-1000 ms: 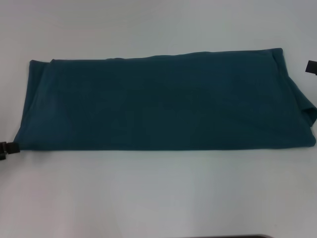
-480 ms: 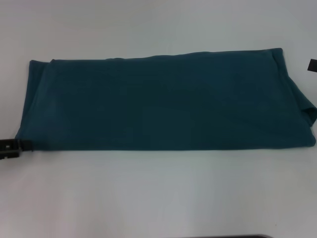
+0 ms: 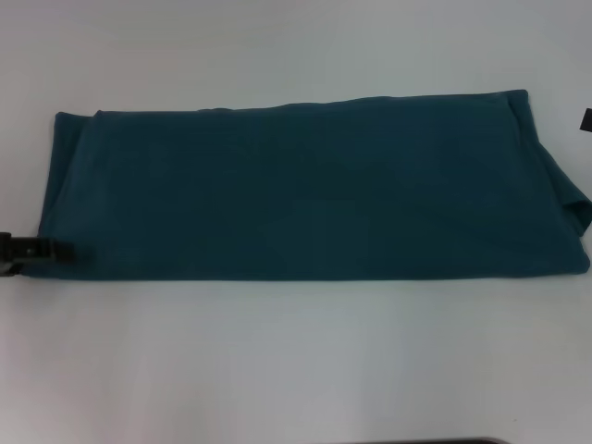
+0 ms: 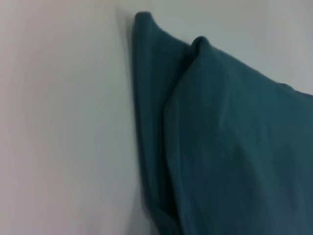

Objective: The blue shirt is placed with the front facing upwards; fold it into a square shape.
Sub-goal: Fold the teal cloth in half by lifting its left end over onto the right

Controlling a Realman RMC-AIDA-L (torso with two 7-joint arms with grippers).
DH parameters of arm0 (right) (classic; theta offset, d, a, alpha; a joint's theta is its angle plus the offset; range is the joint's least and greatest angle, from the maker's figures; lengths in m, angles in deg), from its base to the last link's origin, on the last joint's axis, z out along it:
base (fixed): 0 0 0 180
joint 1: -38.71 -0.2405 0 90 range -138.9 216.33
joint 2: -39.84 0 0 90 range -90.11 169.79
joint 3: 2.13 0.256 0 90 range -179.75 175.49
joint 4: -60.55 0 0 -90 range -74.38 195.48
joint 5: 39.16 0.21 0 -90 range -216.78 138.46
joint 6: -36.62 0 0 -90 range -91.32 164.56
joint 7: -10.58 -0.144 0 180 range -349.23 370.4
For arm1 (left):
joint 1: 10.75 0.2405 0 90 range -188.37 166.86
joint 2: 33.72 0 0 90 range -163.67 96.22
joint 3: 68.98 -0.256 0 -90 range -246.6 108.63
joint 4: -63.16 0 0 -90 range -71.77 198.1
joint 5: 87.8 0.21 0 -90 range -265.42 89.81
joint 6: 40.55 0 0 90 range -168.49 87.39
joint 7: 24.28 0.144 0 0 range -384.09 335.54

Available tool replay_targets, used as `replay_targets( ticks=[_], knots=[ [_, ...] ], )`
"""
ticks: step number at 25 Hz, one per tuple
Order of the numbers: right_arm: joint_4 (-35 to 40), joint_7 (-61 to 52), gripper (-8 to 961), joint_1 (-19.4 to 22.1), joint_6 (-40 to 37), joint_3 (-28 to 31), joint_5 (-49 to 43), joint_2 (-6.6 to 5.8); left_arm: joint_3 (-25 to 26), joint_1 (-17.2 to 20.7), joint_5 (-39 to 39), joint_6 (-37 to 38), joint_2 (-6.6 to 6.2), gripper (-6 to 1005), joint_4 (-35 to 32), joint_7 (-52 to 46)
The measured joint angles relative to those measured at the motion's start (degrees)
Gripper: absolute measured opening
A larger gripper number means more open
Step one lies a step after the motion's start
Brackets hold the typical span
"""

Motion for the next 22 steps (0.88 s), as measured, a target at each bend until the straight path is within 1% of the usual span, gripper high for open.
replay_targets(
  ticks=[5, 9, 22],
  knots=[
    [0.03, -0.33, 932, -0.06, 0.00, 0.00, 0.00, -0.08, -1.02, -1.76, 0.03, -1.13, -0.29, 692, -1.61, -0.06],
    [0.08, -0.40, 933, -0.06, -0.02, 0.05, 0.00, -0.15, -1.98, -2.71, 0.05, -1.74, -0.20, 692, -1.95, -0.10],
    [0.08, -1.18, 932, 0.07, -0.25, 0.09, 0.00, -0.15, -2.01, -3.64, -0.42, -0.68, -0.33, 693, -1.27, 0.19]
  ],
)
